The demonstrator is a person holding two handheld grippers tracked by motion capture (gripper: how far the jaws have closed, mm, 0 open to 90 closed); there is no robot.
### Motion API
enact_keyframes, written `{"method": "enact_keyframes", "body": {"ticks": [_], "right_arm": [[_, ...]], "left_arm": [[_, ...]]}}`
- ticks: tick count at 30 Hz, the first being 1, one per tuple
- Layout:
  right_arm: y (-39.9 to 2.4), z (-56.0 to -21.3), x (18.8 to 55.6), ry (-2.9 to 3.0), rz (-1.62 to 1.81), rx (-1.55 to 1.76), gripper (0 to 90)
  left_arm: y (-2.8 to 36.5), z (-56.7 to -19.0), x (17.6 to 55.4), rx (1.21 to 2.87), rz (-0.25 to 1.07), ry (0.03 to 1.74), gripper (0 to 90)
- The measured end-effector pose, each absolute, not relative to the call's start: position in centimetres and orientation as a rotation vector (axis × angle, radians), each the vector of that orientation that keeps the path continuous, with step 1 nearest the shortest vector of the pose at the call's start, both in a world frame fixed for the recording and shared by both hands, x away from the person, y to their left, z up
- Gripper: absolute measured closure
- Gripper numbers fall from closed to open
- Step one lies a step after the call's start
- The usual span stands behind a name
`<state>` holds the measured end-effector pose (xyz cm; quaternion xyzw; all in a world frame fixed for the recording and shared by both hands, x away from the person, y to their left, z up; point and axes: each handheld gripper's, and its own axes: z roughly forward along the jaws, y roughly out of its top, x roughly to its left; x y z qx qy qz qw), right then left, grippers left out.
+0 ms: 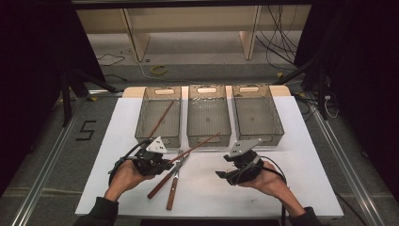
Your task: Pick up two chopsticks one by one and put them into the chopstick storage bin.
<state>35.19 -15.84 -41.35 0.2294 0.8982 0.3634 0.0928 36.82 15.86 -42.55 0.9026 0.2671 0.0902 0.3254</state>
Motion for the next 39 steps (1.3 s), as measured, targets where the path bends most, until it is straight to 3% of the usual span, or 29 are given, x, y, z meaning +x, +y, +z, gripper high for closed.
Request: {"method": "enact_keyframes", "body": {"ticks": [16,39], "right_arm": [[-17.1,-42.7,34.9,2.655,1.069,0.736,35.6],[-17.8,-43.3,34.4,2.662,1.058,0.760,33.6]], "left_arm": [[17.1,-41.3,38.9,2.264,0.290,0.811,82.8],[19.2,-39.5,44.6,2.105,0.365,1.013,82.7]]}}
